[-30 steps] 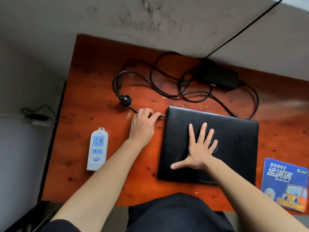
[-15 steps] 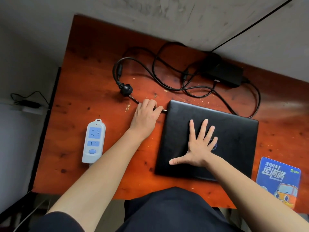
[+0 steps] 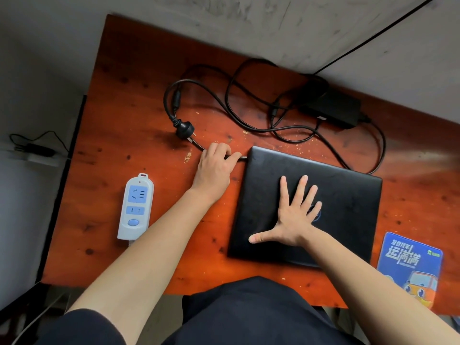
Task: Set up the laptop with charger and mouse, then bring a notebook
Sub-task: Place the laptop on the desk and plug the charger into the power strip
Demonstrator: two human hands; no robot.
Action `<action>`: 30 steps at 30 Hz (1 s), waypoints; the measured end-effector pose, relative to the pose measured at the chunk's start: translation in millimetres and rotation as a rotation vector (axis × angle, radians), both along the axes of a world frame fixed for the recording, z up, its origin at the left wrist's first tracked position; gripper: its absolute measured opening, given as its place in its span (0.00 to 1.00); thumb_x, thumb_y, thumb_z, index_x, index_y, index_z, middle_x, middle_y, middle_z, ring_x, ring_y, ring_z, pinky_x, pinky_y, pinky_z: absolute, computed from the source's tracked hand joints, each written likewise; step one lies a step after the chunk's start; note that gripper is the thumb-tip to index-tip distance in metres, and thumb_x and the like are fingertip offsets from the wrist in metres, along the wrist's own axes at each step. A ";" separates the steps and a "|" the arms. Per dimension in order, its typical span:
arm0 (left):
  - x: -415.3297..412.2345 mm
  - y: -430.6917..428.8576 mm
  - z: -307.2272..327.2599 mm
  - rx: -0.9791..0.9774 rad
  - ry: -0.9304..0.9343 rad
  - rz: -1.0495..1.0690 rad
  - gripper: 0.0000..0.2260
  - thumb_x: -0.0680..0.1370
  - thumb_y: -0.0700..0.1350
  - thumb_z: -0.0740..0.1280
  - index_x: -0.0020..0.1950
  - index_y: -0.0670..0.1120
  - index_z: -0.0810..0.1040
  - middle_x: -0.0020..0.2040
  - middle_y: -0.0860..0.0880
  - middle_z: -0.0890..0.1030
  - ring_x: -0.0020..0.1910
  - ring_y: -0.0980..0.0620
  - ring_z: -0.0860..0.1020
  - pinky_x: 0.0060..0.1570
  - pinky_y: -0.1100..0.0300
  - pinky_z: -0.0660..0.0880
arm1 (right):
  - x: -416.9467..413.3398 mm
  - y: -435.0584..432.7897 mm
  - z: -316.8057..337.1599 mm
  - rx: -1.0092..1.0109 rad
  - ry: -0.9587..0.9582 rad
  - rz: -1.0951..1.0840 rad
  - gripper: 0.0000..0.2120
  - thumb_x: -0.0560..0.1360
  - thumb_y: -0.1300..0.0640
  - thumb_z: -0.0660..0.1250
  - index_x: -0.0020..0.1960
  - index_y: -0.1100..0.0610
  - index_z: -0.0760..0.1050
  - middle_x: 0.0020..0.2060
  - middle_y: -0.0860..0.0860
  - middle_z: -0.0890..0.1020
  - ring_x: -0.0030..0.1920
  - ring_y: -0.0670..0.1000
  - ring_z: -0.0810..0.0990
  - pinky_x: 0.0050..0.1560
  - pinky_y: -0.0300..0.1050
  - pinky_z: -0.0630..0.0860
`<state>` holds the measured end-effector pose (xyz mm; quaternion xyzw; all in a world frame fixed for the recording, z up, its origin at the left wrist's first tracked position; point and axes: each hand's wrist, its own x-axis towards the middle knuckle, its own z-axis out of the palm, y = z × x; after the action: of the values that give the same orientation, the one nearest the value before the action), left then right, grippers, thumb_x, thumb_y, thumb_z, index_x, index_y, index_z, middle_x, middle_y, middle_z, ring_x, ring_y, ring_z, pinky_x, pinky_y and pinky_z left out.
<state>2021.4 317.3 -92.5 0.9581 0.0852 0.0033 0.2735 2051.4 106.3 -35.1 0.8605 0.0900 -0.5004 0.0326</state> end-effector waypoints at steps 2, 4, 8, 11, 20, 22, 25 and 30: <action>1.5 0.0 -0.6 -0.012 -0.010 0.001 0.15 0.75 0.30 0.66 0.60 0.40 0.81 0.49 0.40 0.77 0.49 0.39 0.75 0.47 0.47 0.75 | 0.6 -0.7 -0.4 0.001 -0.001 -0.002 0.81 0.35 0.15 0.65 0.68 0.39 0.15 0.64 0.53 0.12 0.65 0.64 0.14 0.67 0.74 0.29; 3.2 2.3 -0.8 -0.007 -0.014 -0.015 0.16 0.75 0.30 0.66 0.61 0.40 0.81 0.50 0.40 0.77 0.50 0.39 0.75 0.48 0.47 0.75 | 0.6 -1.4 -0.6 0.009 -0.005 0.002 0.81 0.35 0.15 0.65 0.68 0.39 0.15 0.64 0.53 0.12 0.65 0.63 0.14 0.67 0.74 0.28; 9.5 7.6 -0.2 0.024 -0.037 -0.085 0.18 0.73 0.28 0.65 0.60 0.39 0.81 0.50 0.39 0.77 0.50 0.38 0.75 0.46 0.46 0.73 | -0.2 -2.4 -2.4 0.014 -0.011 -0.005 0.81 0.34 0.15 0.64 0.68 0.39 0.16 0.64 0.53 0.13 0.65 0.63 0.13 0.67 0.74 0.28; 11.8 9.3 2.6 0.037 -0.050 -0.146 0.18 0.73 0.28 0.64 0.60 0.39 0.80 0.49 0.39 0.76 0.49 0.39 0.74 0.44 0.47 0.72 | 0.8 -2.5 -3.4 0.016 -0.019 -0.002 0.81 0.34 0.14 0.64 0.68 0.39 0.16 0.65 0.53 0.13 0.64 0.62 0.12 0.67 0.74 0.28; 20.8 12.4 5.4 -0.045 -0.025 -0.166 0.14 0.77 0.29 0.63 0.61 0.35 0.79 0.52 0.39 0.79 0.53 0.40 0.75 0.50 0.48 0.78 | 0.4 -4.1 -5.0 0.018 -0.028 0.001 0.82 0.34 0.14 0.64 0.69 0.39 0.16 0.65 0.53 0.13 0.63 0.61 0.11 0.65 0.74 0.27; 20.0 16.8 7.8 -0.031 -0.036 -0.180 0.12 0.78 0.33 0.65 0.61 0.36 0.79 0.53 0.40 0.79 0.54 0.41 0.76 0.48 0.49 0.78 | 0.1 -4.9 -4.1 0.023 -0.021 0.000 0.81 0.34 0.14 0.64 0.69 0.39 0.16 0.65 0.54 0.13 0.63 0.62 0.12 0.66 0.75 0.27; 14.2 28.2 6.9 0.093 -0.054 -0.148 0.11 0.79 0.42 0.67 0.59 0.41 0.82 0.52 0.42 0.79 0.52 0.42 0.76 0.46 0.47 0.73 | -0.2 -4.9 -4.1 0.029 -0.016 0.009 0.81 0.34 0.14 0.64 0.69 0.39 0.16 0.64 0.54 0.13 0.64 0.63 0.12 0.66 0.76 0.28; 15.6 33.9 3.5 0.142 -0.085 -0.184 0.07 0.79 0.40 0.68 0.53 0.40 0.83 0.48 0.42 0.80 0.48 0.41 0.76 0.43 0.48 0.71 | 1.3 -7.5 -6.9 0.035 -0.031 0.016 0.81 0.34 0.14 0.62 0.69 0.40 0.16 0.65 0.56 0.13 0.63 0.63 0.11 0.65 0.76 0.27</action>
<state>2037.0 351.2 -89.0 0.9778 -0.0149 0.0247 0.2077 2052.7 98.7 -42.0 0.8679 0.1051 -0.4849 0.0231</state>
